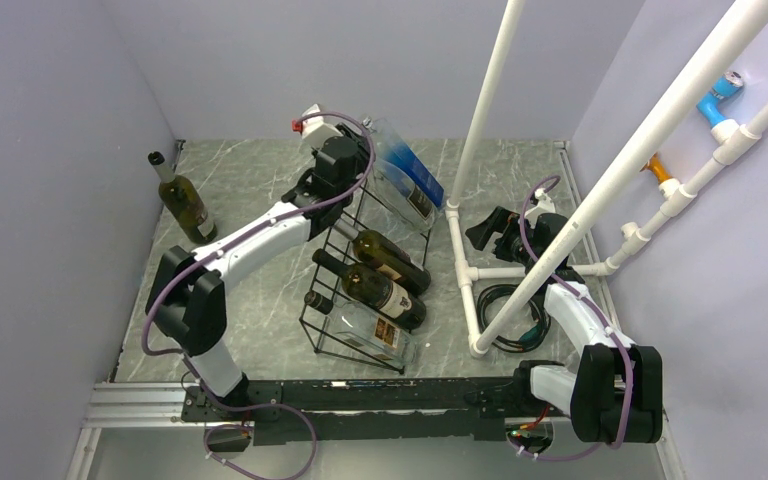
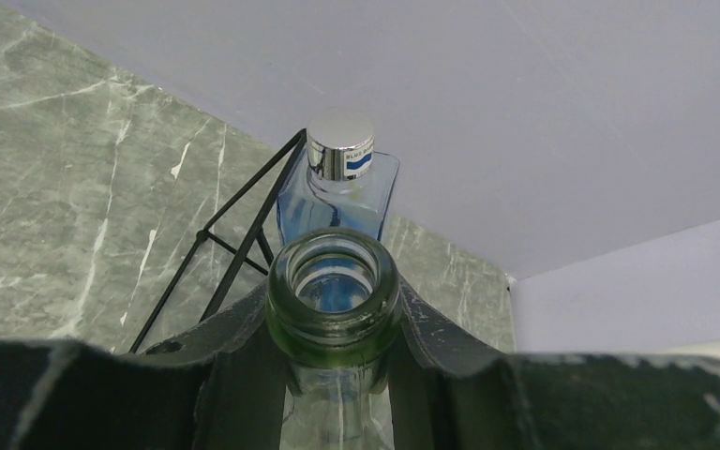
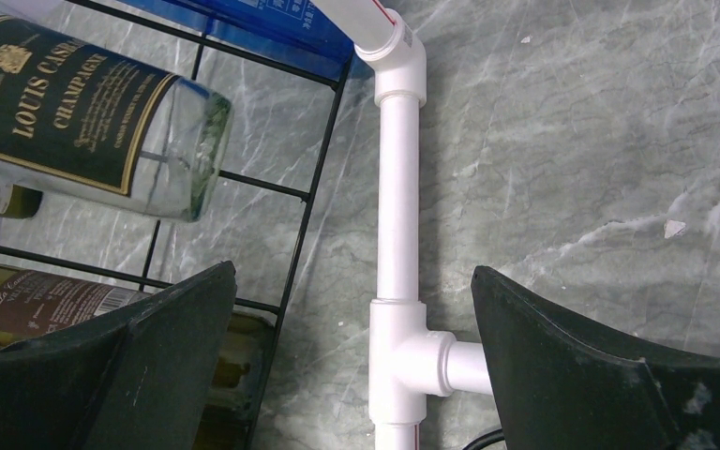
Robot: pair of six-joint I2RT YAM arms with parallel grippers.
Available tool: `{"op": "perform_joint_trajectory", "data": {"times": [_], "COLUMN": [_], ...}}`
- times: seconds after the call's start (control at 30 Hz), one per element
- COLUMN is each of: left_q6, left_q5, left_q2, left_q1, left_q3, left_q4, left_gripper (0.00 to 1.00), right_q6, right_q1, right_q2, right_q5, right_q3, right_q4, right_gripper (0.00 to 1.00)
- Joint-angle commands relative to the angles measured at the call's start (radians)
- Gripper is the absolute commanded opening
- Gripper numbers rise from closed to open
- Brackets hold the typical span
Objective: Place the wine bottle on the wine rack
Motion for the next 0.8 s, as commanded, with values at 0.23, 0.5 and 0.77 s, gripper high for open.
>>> {"op": "perform_joint_trajectory", "data": {"times": [0.23,0.5,0.77], "left_q6": [-0.071,-0.091,-0.127], "left_q5": [-0.152,-0.15,-0.116], "left_q2": [0.054,0.092,0.116], "left_q1": [-0.027,-0.033,-0.043], "left_q3": [0.026,0.007,0.001], "left_q4": [0.247,0.23,0.179], "left_gripper": [0.0,0.0,0.0], "right_q6": [-0.002,0.001,0.001], "right_q1": [0.003,0.003,0.003], "right_q2": [-0.011,-0.011,-0.007], "right_q5": [-0.012,-0.015,-0.016], "right_q3": [0.015,0.014,0.014], "right_q4": [0.034,0.037,0.039], "right_gripper": [1.0,1.0,1.0]}}
